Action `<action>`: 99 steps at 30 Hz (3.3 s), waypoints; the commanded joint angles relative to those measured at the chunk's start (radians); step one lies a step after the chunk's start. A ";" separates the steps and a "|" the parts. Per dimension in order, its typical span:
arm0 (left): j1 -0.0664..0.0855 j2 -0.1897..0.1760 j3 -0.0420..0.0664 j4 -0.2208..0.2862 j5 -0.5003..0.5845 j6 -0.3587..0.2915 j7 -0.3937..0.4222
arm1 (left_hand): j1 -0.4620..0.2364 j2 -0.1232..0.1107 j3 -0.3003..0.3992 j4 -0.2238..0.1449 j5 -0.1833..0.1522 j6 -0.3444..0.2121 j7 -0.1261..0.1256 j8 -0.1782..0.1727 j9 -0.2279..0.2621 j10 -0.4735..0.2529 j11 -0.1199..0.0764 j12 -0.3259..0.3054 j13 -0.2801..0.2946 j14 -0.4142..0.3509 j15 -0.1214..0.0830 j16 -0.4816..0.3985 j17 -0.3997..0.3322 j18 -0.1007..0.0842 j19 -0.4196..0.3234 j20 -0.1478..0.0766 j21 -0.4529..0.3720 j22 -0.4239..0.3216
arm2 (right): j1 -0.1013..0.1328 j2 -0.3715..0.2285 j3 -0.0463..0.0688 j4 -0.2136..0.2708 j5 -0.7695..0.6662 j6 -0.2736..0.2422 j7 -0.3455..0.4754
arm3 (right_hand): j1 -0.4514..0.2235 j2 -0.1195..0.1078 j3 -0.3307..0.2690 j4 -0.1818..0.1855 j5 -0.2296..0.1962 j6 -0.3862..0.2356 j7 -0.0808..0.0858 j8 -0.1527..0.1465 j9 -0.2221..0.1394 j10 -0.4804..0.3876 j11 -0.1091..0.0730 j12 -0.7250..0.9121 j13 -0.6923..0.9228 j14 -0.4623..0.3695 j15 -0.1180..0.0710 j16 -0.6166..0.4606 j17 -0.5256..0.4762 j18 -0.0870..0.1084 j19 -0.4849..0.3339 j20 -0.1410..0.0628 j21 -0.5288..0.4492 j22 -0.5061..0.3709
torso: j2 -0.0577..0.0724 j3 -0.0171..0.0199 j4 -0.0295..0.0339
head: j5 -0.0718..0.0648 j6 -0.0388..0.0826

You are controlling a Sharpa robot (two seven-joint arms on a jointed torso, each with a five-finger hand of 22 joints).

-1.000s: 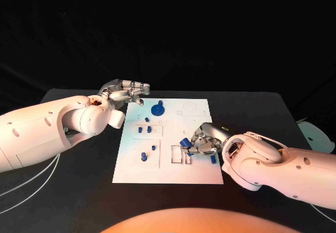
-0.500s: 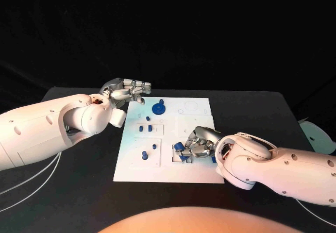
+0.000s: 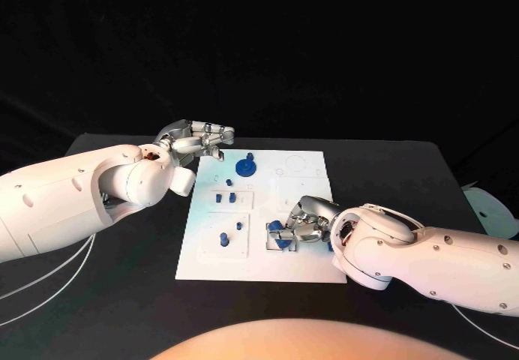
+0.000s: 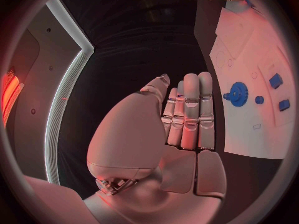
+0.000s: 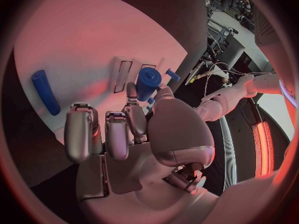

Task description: Assemble the parts on the task board

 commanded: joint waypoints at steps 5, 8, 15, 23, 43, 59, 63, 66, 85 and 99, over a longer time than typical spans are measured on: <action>0.001 0.000 0.001 0.004 0.002 0.016 0.002 | 0.002 -0.001 -0.006 -0.002 0.002 -0.004 0.001 0.006 0.000 -0.005 -0.001 0.004 0.001 -0.006 0.000 0.001 -0.001 0.013 0.004 0.001 -0.003 -0.002 | -0.001 0.004 0.000 -0.007 -0.003 -0.006 0.012 | -0.059 -0.011 -0.026 0.002 -0.179 -0.009 0.010 0.001 0.015 -0.012 -0.001 -0.024 -0.011 0.080 -0.003 -0.003 0.139 -0.014 0.027 -0.005 -0.015 0.200 | -0.001 0.0000 0.0000 | 0.001 -0.001; 0.001 0.000 0.001 0.004 0.002 0.016 0.001 | 0.002 -0.001 -0.006 -0.002 0.002 -0.004 0.001 0.006 0.000 -0.005 -0.001 0.004 0.001 -0.006 0.000 0.001 -0.001 0.013 0.004 0.001 -0.003 -0.002 | -0.001 0.004 0.000 -0.008 -0.007 -0.010 0.014 | -0.079 -0.024 -0.022 0.002 -0.230 -0.012 0.011 0.001 0.021 -0.016 0.000 -0.035 -0.018 0.079 -0.002 -0.005 0.136 -0.013 0.025 -0.004 -0.020 0.199 | -0.001 0.0001 -0.0004 | 0.001 -0.001; 0.001 -0.001 0.001 0.004 0.002 0.016 0.001 | 0.002 -0.001 -0.006 -0.002 0.002 -0.004 0.001 0.006 0.000 -0.005 -0.001 0.004 0.001 -0.006 0.000 0.001 -0.001 0.013 0.004 0.001 -0.003 -0.002 | -0.001 0.003 0.000 0.000 -0.015 -0.017 0.020 | -0.086 -0.027 -0.013 0.002 -0.236 -0.014 0.011 0.001 0.026 -0.019 0.001 -0.044 -0.024 0.079 -0.001 -0.005 0.135 -0.013 0.025 -0.004 -0.021 0.199 | -0.001 0.0003 -0.0011 | 0.000 -0.002; 0.001 -0.002 0.001 0.004 0.002 0.016 0.000 | 0.002 -0.001 -0.006 -0.002 0.002 -0.004 0.001 0.006 0.000 -0.005 -0.001 0.004 0.001 -0.006 0.000 0.001 -0.001 0.013 0.004 0.001 -0.003 -0.002 | -0.003 -0.021 0.000 0.031 -0.038 -0.015 0.029 | -0.013 -0.009 0.011 -0.007 -0.093 -0.014 0.008 0.002 0.041 -0.011 -0.002 -0.039 -0.016 0.081 -0.003 -0.002 0.143 -0.015 0.029 -0.005 -0.013 0.202 | -0.001 0.0006 -0.0003 | 0.001 -0.002; 0.001 -0.007 0.001 0.000 0.002 0.014 0.000 | 0.002 -0.001 -0.006 -0.002 0.002 -0.004 0.001 0.006 0.000 -0.005 -0.001 0.004 0.001 -0.006 0.000 0.001 -0.001 0.013 0.004 0.001 -0.003 -0.002 | 0.001 -0.232 0.000 0.100 -0.115 -0.064 0.072 | 0.161 0.007 0.027 -0.030 0.010 -0.031 0.015 -0.026 0.043 -0.007 0.002 -0.027 0.006 0.079 0.000 -0.006 0.136 -0.013 0.025 -0.004 -0.024 0.199 | -0.005 0.0027 -0.0112 | -0.020 0.004; 0.000 -0.005 -0.001 -0.001 0.002 0.019 -0.002 | 0.002 -0.001 -0.006 -0.002 0.002 -0.004 0.001 0.006 0.000 -0.005 -0.001 0.004 0.001 -0.006 0.000 0.001 -0.001 0.013 0.004 0.001 -0.003 -0.002 | -0.032 -0.299 -0.007 0.087 -0.203 -0.042 0.039 | 0.188 0.013 0.026 -0.022 0.043 -0.012 0.010 -0.033 0.041 0.014 -0.002 0.016 0.045 0.084 -0.003 0.004 0.159 -0.018 0.034 -0.005 0.004 0.206 | -0.005 0.0079 -0.0221 | -0.027 0.003; 0.000 -0.006 -0.002 0.000 0.002 0.020 -0.002 | 0.002 -0.001 -0.006 -0.002 0.002 -0.004 0.001 0.006 0.000 -0.005 -0.001 0.004 0.001 -0.006 0.000 0.001 -0.001 0.013 0.004 0.001 -0.003 -0.002 | -0.044 -0.286 -0.008 0.074 -0.209 -0.035 0.032 | 0.187 0.013 0.024 -0.019 0.044 -0.010 0.010 -0.034 0.040 0.016 -0.002 0.019 0.047 0.085 -0.003 0.005 0.160 -0.018 0.035 -0.005 0.006 0.207 | -0.005 0.0069 -0.0214 | -0.027 0.002; 0.000 -0.007 -0.002 0.000 0.002 0.020 -0.002 | 0.002 -0.001 -0.006 -0.002 0.002 -0.004 0.001 0.006 0.000 -0.005 -0.001 0.004 0.001 -0.006 0.000 0.001 -0.001 0.013 0.004 0.001 -0.003 -0.002 | -0.051 -0.274 -0.008 0.065 -0.211 -0.035 0.029 | 0.187 0.013 0.024 -0.018 0.044 -0.009 0.010 -0.034 0.040 0.016 -0.002 0.019 0.048 0.085 -0.003 0.005 0.161 -0.018 0.034 -0.005 0.006 0.207 | -0.005 0.0066 -0.0219 | -0.025 -0.001; 0.000 -0.012 -0.002 0.004 0.002 0.020 -0.004 | 0.002 -0.001 -0.006 -0.002 0.002 -0.004 0.001 0.006 0.000 -0.005 -0.001 0.004 0.001 -0.006 0.000 0.001 -0.001 0.013 0.004 0.001 -0.003 -0.002 | -0.078 -0.216 -0.008 0.027 -0.240 0.014 0.020 | 0.233 -0.004 0.019 -0.030 0.035 0.004 0.005 -0.039 0.041 0.022 -0.006 0.038 0.067 0.086 -0.006 0.008 0.167 -0.018 0.034 -0.008 0.005 0.207 | -0.006 0.0066 -0.0228 | -0.020 -0.010; 0.000 -0.016 -0.002 0.007 0.002 0.020 -0.008 | 0.003 0.001 -0.008 -0.001 0.002 -0.006 0.001 0.007 0.000 -0.008 -0.001 0.006 0.000 -0.006 0.000 0.002 -0.002 0.013 0.004 0.001 -0.005 -0.002 | -0.089 -0.181 -0.010 0.000 -0.382 0.110 0.003 | 0.330 -0.031 0.024 -0.077 -0.106 0.010 0.009 -0.055 0.044 0.017 -0.003 0.037 0.075 0.085 -0.005 0.008 0.168 -0.016 0.030 -0.008 -0.006 0.204 | -0.007 0.0069 -0.0225 | -0.016 -0.016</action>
